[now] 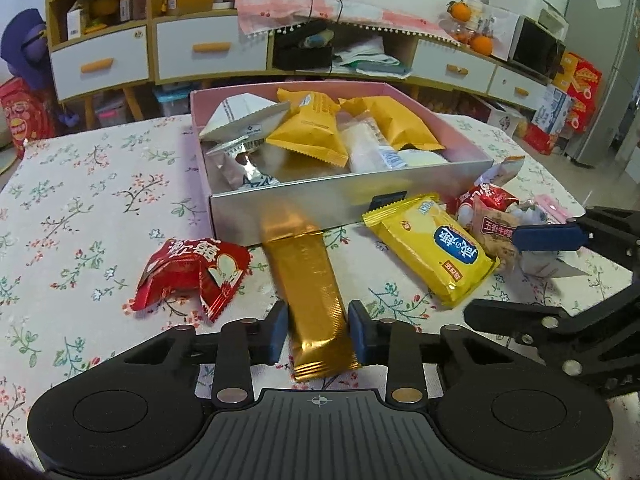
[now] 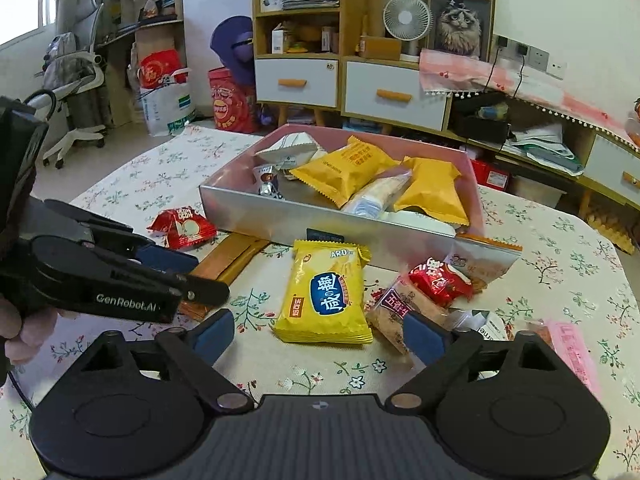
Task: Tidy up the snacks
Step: 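Grasp the gold bar with the left tool while the right tool grasps the yellow ARD packet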
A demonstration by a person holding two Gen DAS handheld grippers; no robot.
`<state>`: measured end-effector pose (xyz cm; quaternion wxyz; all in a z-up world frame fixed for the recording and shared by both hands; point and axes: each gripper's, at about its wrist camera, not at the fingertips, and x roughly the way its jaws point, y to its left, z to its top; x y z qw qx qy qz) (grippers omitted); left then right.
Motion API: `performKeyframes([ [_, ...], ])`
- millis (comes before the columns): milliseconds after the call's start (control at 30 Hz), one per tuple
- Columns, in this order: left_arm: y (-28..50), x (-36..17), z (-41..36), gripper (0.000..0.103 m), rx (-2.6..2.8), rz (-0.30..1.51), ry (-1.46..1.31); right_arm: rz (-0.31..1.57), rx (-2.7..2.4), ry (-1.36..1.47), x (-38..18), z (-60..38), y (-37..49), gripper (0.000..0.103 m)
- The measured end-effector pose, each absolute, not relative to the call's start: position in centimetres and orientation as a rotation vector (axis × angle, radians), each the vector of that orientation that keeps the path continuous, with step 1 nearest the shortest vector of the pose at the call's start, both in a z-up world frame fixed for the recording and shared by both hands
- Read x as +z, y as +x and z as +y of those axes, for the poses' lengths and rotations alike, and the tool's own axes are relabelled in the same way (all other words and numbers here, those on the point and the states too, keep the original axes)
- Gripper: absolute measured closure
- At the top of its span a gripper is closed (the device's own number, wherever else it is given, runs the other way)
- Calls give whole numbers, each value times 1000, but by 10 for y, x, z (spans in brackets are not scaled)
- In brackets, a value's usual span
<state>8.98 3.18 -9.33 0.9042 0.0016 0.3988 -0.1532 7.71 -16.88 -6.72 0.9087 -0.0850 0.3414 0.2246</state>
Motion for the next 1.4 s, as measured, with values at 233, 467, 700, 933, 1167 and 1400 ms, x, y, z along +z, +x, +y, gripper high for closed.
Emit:
performKeyframes([
  [233,80,-89,38,77,-325,857,42,747,471,-177,-74,-161,88,59],
  [467,73,-85,49,78,-325,892,77,768,428,-194,-81,-152,95,73],
  [700,65,-82,59,77,-346,931,130,823,500,-230,-75,-152,87,74],
  [933,61,-78,67,74,-366,933,142,874,594,-332,-67,-154,65,72],
  [1167,63,-82,57,53,-382,908,136,869,581,-286,-66,-152,69,54],
  [1400,65,-90,49,53,-353,895,164,864,565,-276,-72,-144,72,55],
])
